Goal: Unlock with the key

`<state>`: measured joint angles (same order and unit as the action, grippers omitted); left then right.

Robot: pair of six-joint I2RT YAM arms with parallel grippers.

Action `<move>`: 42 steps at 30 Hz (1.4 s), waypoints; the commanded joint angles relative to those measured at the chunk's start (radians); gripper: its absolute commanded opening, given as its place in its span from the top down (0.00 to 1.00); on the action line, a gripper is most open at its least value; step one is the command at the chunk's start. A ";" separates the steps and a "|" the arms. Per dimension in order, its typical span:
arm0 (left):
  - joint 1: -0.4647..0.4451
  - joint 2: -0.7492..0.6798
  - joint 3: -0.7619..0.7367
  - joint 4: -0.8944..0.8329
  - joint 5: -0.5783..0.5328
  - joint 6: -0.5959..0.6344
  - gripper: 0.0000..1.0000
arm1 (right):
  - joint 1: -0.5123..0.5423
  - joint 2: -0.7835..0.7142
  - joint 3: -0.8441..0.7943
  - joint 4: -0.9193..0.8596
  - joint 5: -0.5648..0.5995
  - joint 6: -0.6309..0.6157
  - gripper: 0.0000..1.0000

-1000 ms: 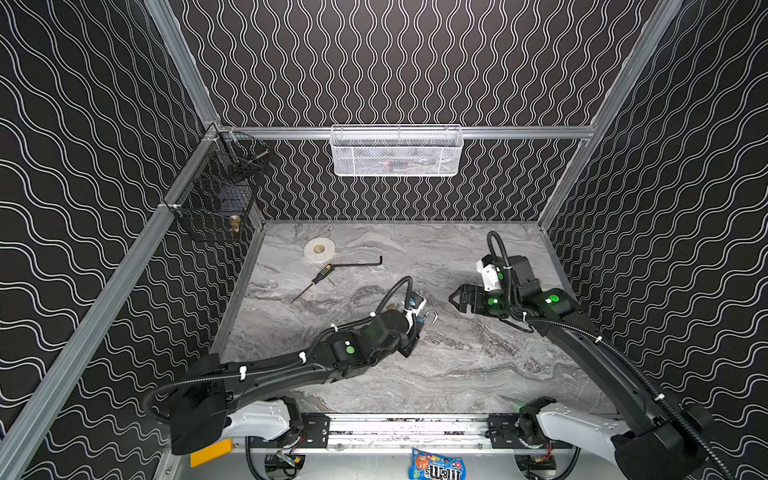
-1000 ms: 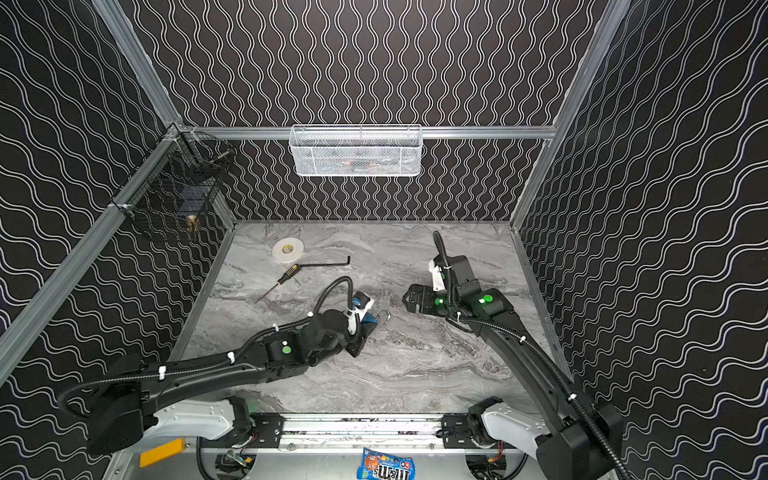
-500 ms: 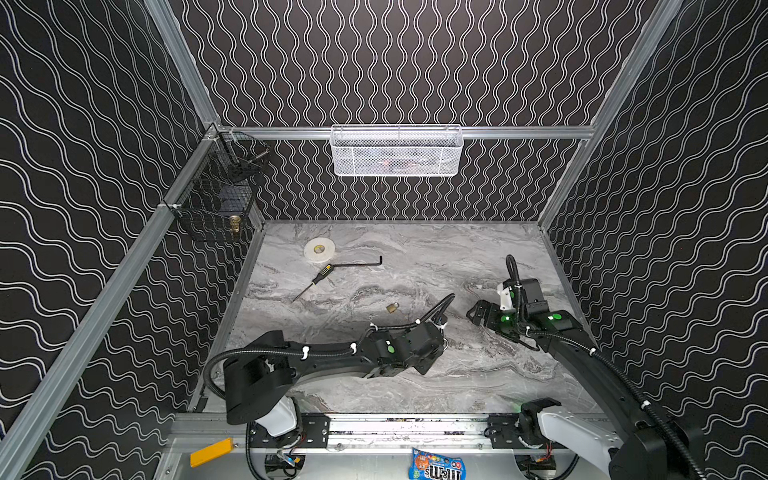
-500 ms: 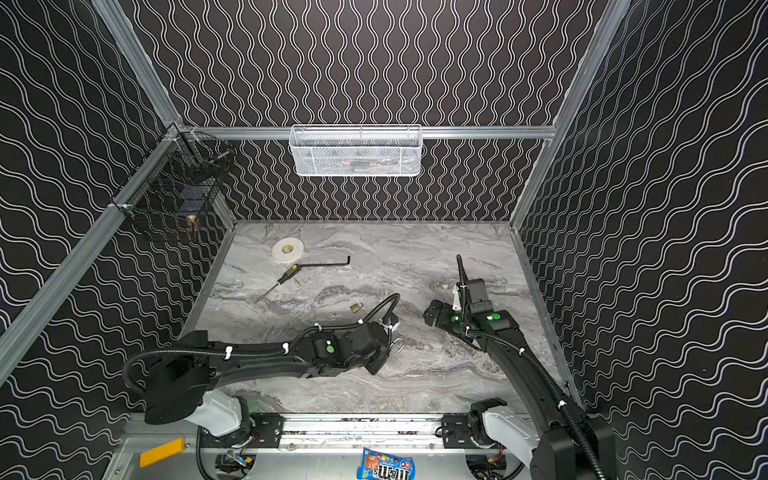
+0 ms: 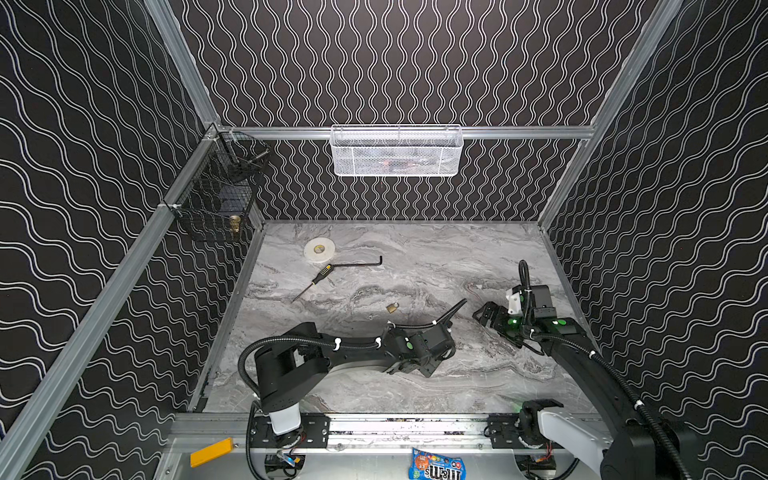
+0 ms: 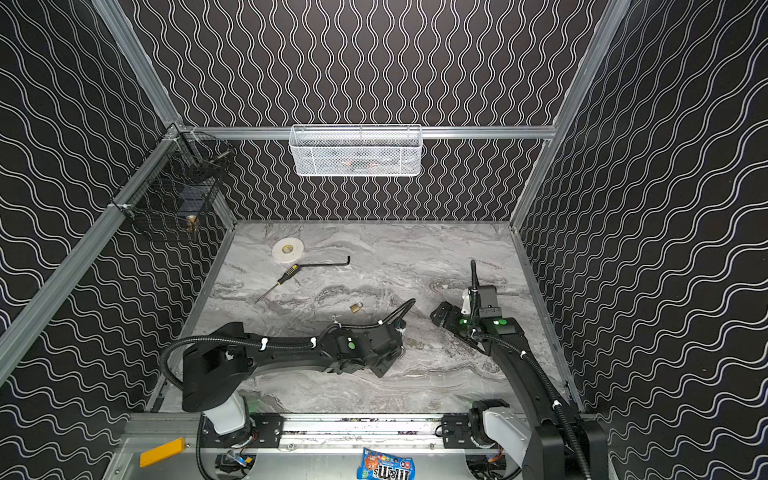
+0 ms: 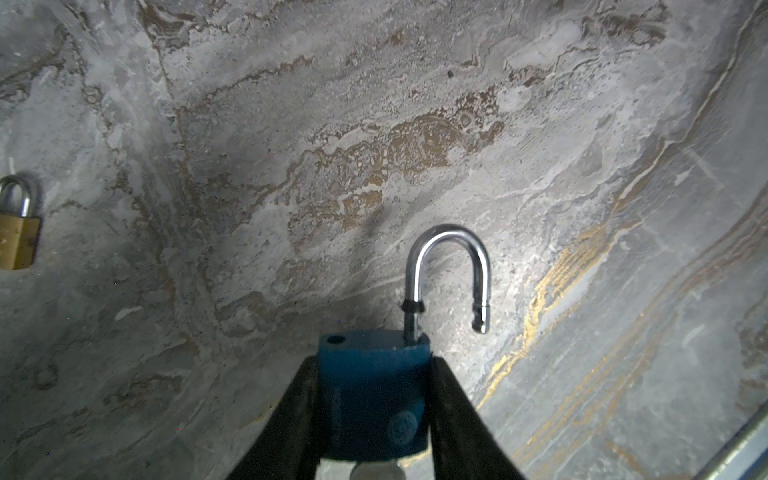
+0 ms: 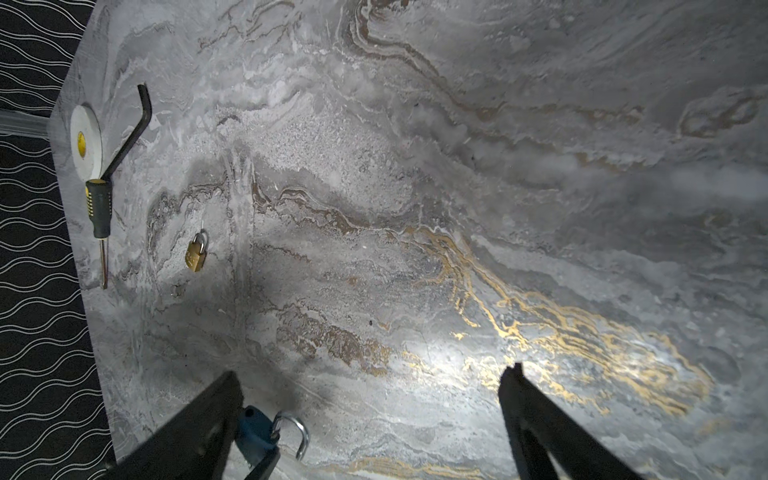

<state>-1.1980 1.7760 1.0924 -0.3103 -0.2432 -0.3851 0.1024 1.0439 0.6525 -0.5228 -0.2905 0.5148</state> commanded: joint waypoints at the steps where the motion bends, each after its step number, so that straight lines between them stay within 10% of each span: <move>1: 0.000 0.029 0.029 -0.006 0.011 0.028 0.97 | -0.001 0.002 -0.002 0.026 -0.017 -0.002 0.02; 42: 0.003 0.176 0.129 -0.057 0.013 0.008 0.27 | -0.029 0.018 -0.003 0.034 -0.050 -0.001 0.02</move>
<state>-1.1961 1.9556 1.2224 -0.3153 -0.2359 -0.3679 0.0746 1.0637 0.6456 -0.5110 -0.3298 0.5117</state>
